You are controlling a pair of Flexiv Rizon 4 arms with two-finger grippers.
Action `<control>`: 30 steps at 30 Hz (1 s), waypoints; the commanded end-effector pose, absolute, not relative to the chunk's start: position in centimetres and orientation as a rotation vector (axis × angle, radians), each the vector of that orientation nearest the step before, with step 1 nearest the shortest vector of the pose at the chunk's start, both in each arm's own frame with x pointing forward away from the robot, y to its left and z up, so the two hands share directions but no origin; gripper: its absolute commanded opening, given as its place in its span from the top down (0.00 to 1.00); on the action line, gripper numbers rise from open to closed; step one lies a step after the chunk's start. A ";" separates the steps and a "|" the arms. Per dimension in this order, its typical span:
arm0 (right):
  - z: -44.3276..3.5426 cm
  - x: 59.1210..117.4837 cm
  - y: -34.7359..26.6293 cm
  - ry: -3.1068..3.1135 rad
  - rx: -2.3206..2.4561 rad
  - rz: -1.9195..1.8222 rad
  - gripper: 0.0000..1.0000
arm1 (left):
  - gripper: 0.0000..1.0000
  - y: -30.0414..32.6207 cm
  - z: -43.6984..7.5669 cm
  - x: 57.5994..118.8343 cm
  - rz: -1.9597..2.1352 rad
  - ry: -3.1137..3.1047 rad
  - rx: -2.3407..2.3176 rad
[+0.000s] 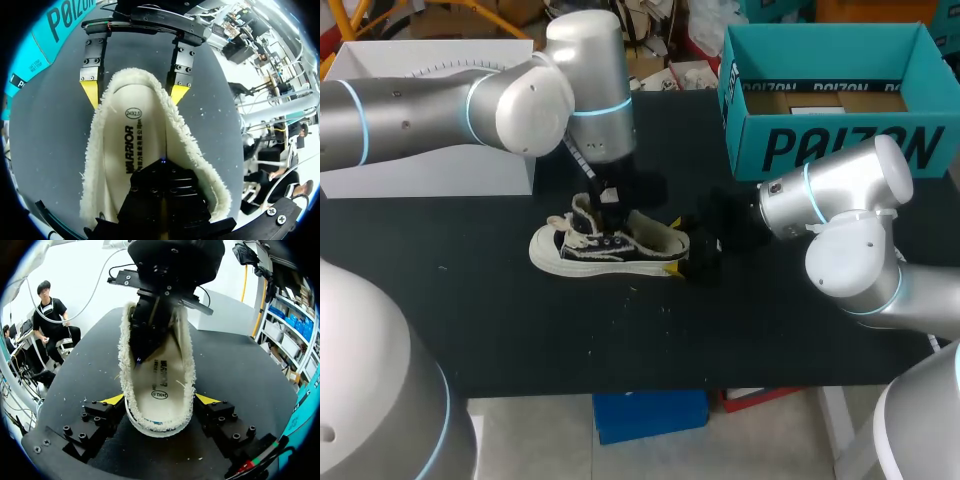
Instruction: Take the shoe out of the shoebox, open the shoe tongue, remove and reinsert the insole, then place the shoe into the shoebox
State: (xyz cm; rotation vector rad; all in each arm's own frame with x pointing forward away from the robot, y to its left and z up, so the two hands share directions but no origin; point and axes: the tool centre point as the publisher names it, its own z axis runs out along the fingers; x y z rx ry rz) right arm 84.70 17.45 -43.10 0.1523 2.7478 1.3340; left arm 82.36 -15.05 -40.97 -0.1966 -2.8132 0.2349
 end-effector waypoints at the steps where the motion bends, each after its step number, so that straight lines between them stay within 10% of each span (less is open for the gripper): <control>1: -43.1 84.7 17.4 2.748 0.154 1.334 1.00 | 1.00 -15.0 -40.5 82.3 0.236 -2.823 -0.200; 30: -43.1 84.7 17.4 2.748 0.154 1.334 1.00 | 1.00 -15.1 -41.8 81.7 0.275 -2.859 -0.214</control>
